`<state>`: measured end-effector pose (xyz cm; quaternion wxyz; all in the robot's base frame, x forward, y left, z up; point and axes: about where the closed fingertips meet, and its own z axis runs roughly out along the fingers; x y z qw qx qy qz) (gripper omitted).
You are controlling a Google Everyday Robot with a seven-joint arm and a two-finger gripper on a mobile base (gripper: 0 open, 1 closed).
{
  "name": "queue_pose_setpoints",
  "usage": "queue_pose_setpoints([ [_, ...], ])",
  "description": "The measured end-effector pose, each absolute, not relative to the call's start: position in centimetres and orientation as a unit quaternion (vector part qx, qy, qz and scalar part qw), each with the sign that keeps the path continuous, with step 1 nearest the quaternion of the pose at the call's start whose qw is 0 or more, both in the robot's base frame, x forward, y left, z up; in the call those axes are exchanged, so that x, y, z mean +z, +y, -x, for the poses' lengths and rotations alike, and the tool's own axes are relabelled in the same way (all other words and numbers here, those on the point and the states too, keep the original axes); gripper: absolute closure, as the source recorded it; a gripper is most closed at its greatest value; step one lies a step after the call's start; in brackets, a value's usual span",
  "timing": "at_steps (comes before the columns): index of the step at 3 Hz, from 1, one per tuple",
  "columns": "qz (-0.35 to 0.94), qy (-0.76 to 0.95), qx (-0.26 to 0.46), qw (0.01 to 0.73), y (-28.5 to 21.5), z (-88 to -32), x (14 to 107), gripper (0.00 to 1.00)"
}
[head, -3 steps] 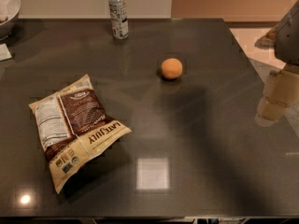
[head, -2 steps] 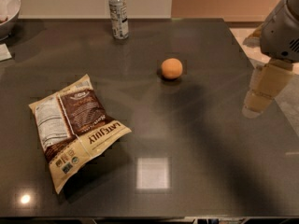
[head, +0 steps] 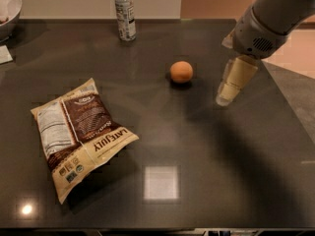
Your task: Move orange near brown chip bag
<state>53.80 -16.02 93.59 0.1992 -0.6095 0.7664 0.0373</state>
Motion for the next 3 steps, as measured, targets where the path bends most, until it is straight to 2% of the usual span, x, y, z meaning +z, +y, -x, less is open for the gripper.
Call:
queue_pose_setpoints([
  [3,0.607,0.760,0.098,0.208,-9.4,-63.5,86.6,0.00],
])
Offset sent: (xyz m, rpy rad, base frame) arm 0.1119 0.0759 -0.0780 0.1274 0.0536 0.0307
